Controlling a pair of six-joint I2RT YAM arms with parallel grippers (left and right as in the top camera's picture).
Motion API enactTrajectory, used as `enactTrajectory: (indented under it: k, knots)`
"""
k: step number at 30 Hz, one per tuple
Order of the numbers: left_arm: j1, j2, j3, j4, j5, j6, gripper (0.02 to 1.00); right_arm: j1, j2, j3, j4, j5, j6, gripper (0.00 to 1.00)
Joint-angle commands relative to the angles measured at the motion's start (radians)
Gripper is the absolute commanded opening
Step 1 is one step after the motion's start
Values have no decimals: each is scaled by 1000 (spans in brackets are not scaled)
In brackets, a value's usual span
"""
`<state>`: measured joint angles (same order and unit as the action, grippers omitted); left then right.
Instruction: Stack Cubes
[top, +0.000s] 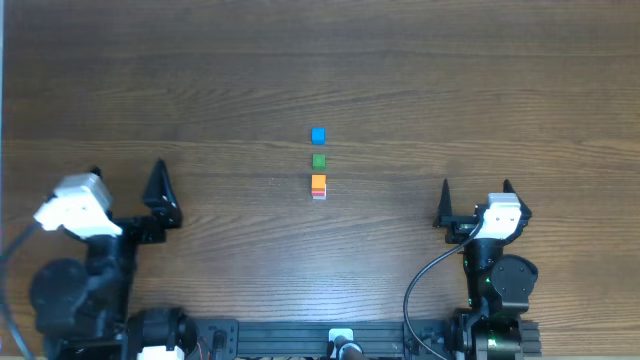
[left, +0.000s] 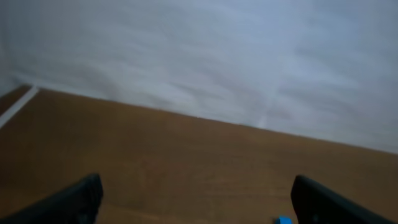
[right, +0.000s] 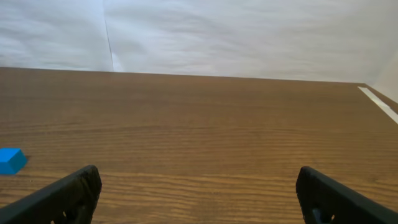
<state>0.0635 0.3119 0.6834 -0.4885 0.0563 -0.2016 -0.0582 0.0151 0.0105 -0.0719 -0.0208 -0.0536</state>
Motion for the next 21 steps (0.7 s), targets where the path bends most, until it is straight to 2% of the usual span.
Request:
enactTrajectory:
  k: [1, 7, 21]
  knots:
    - [6, -99, -196, 145, 134, 68, 993, 1, -8, -5, -2, -8, 0, 993]
    - [3, -198, -391, 342, 244, 68, 998, 1, -8, -5, -2, -8, 0, 991]
    - [-39, -309, -621, 366, 246, 67, 998, 1, -8, -5, -2, -8, 0, 991]
